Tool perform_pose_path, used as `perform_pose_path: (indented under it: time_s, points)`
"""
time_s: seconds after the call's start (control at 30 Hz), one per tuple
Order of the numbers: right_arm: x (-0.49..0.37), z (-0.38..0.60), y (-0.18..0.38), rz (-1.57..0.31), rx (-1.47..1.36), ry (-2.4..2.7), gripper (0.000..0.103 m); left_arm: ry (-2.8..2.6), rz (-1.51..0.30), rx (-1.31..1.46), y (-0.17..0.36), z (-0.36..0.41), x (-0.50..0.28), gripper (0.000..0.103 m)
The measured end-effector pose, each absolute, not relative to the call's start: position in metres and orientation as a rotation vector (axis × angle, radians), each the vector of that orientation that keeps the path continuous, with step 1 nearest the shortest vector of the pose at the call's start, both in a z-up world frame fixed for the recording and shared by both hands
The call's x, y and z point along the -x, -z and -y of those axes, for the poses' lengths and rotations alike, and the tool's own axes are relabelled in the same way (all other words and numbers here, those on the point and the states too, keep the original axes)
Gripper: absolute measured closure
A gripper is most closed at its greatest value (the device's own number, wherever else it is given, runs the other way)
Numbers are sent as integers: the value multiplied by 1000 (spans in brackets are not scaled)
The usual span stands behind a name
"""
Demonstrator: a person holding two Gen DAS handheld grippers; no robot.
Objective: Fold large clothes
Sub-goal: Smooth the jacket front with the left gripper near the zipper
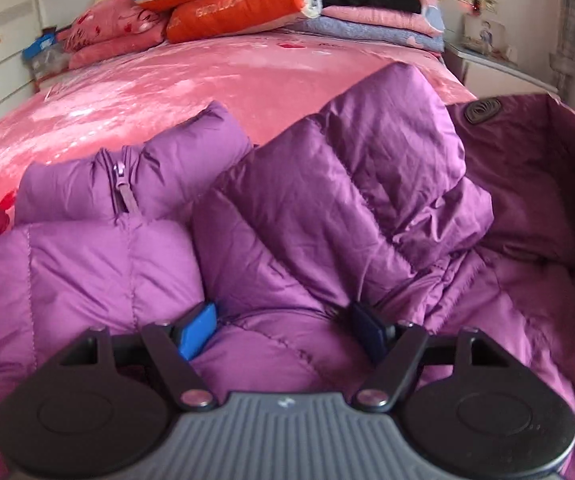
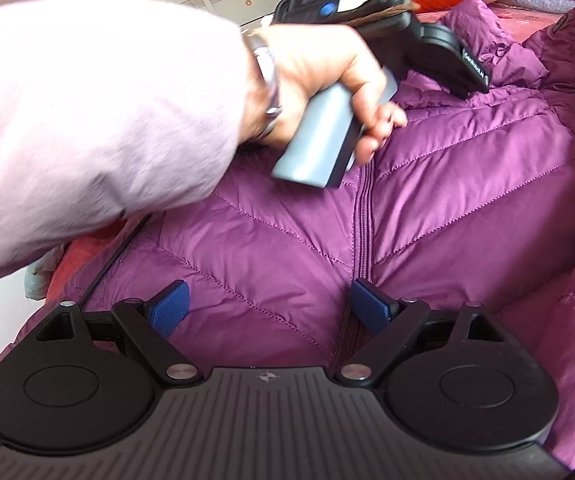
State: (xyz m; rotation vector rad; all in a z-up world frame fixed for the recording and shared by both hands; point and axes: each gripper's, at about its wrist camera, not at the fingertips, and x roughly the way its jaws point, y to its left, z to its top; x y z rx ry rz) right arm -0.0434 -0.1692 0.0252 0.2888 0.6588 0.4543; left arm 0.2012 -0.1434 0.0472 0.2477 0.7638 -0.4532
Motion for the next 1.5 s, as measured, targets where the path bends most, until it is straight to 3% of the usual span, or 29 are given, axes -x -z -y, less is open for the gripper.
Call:
perform_pose_path:
  time_s: [0.33,0.73,0.9,1.17,1.5]
  points:
    - [47,164,-25,-651,-272,-450,0,499,-554,-140,-86,168,-201,29]
    - [51,164,-23,-644,-264,-454,0,461,-659,-179,-42,210,-239,11]
    - [53,160,-23,-645,-245,-451,0,500,-684,-229,-60,204,-229,16]
    - [54,161,-24,-653,-250,-459,0,360,-599,-148,-115,78,-154,16]
    - [46,168,-21,-653,-240,-454,0,4,-691,-133,-73,-60,-160,16]
